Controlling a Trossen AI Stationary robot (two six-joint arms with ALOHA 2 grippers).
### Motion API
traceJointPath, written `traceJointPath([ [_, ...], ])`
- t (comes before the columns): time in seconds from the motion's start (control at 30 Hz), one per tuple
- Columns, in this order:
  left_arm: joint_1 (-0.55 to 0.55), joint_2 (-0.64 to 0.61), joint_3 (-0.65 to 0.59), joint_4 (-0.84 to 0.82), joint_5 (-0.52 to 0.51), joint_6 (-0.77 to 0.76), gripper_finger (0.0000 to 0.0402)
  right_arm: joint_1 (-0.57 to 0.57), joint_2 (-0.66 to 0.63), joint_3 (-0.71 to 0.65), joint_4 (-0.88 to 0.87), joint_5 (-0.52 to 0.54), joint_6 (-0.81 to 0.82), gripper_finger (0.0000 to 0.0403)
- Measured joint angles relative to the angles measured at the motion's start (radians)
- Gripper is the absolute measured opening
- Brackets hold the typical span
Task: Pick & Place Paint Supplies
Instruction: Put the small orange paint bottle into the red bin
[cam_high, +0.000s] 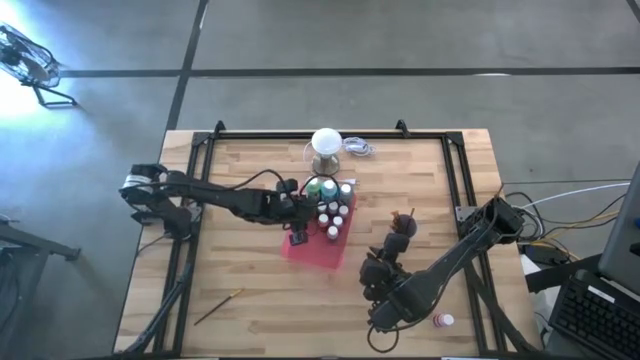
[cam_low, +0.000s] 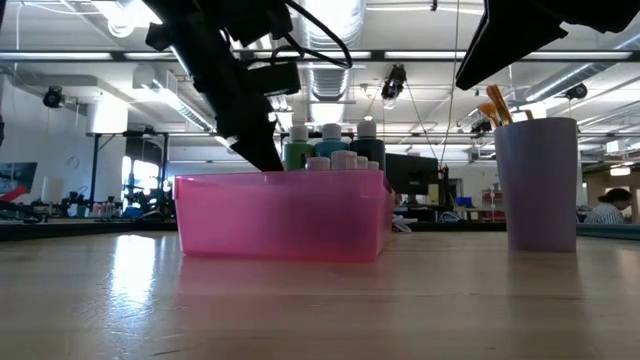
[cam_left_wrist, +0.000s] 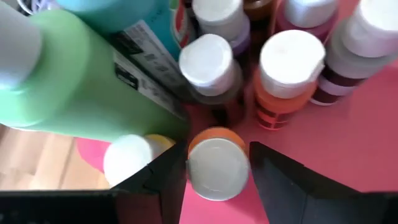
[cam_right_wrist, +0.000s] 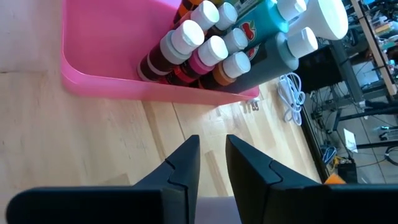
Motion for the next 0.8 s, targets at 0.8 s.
traceJointPath([
  [0.8,0.0,0.0,0.0,0.043,-0.018,0.069,0.0177,-0.005,0.0,-0.003,0.01,0.0,0.003,0.0136],
])
